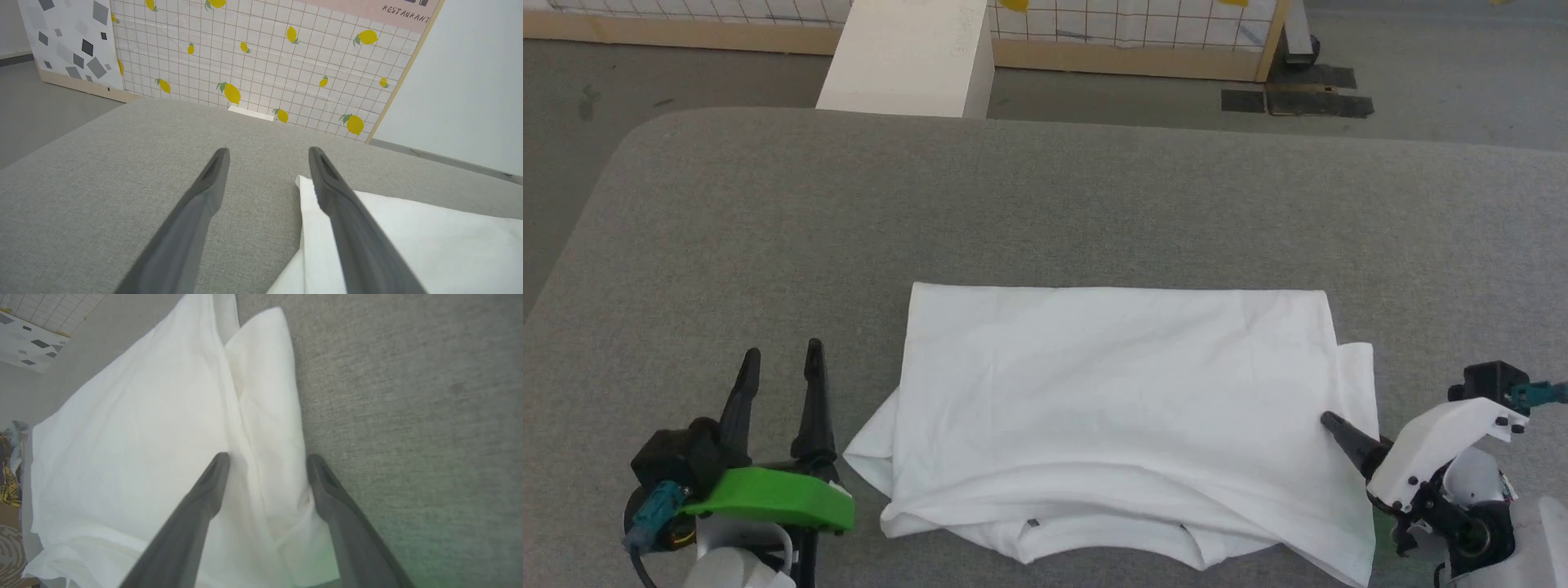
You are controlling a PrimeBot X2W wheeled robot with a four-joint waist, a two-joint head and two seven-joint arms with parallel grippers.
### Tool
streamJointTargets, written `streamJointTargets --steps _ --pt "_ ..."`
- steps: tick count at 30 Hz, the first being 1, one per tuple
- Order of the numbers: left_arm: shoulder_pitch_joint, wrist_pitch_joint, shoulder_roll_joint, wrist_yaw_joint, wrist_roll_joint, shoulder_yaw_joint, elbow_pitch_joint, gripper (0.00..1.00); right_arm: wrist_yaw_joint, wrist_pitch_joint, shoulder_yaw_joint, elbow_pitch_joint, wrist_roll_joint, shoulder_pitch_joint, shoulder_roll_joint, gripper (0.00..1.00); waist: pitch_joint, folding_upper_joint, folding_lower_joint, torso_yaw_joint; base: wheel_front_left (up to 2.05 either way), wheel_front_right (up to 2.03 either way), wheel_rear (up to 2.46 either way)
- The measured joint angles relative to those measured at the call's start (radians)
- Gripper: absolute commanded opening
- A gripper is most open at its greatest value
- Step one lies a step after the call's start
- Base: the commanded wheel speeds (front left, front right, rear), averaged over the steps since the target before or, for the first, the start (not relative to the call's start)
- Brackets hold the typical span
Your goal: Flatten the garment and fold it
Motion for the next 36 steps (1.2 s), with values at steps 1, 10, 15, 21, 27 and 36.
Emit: streamJointTargets --steps 1,10,15,21,27,36 --pt "0.0 0.0 -0.005 -0.005 0.006 0.006 0.005 1.0 0.0 0.013 0.008 0.009 0.0 -0.007 -0.005 1.0 -0.001 0.0 0.0 0.0 0.0 0.0 0.0" --pt "0.0 0.0 -0.032 -0.036 0.056 0.037 0.018 1.0 0.0 0.085 0.124 -0.013 0.016 -0.014 -0.007 0.0 -0.011 0.0 0.0 -0.004 0.0 0.0 0.0" --pt "0.0 0.0 -0.047 -0.049 0.088 0.044 0.014 1.0 0.0 0.039 0.121 -0.048 -0.042 0.019 0.012 0.0 -0.018 0.0 0.0 -0.004 0.0 0.0 0.0" --pt "0.0 0.0 -0.053 -0.058 0.106 0.043 0.01 1.0 0.0 -0.031 0.026 -0.123 -0.128 0.058 0.015 0.0 -0.027 0.0 0.0 -0.008 0.0 0.0 0.0" --pt "0.001 0.0 -0.059 -0.065 0.11 0.041 0.011 1.0 0.0 -0.055 -0.127 -0.207 -0.268 0.092 0.013 0.0 -0.027 0.0 0.0 -0.023 0.0 0.0 0.0" --pt "0.001 0.0 -0.064 -0.069 0.115 0.034 0.019 1.0 0.0 -0.021 -0.152 -0.366 -0.37 0.151 0.012 0.0 -0.025 0.0001 0.0 -0.041 0.0 0.0 0.0"
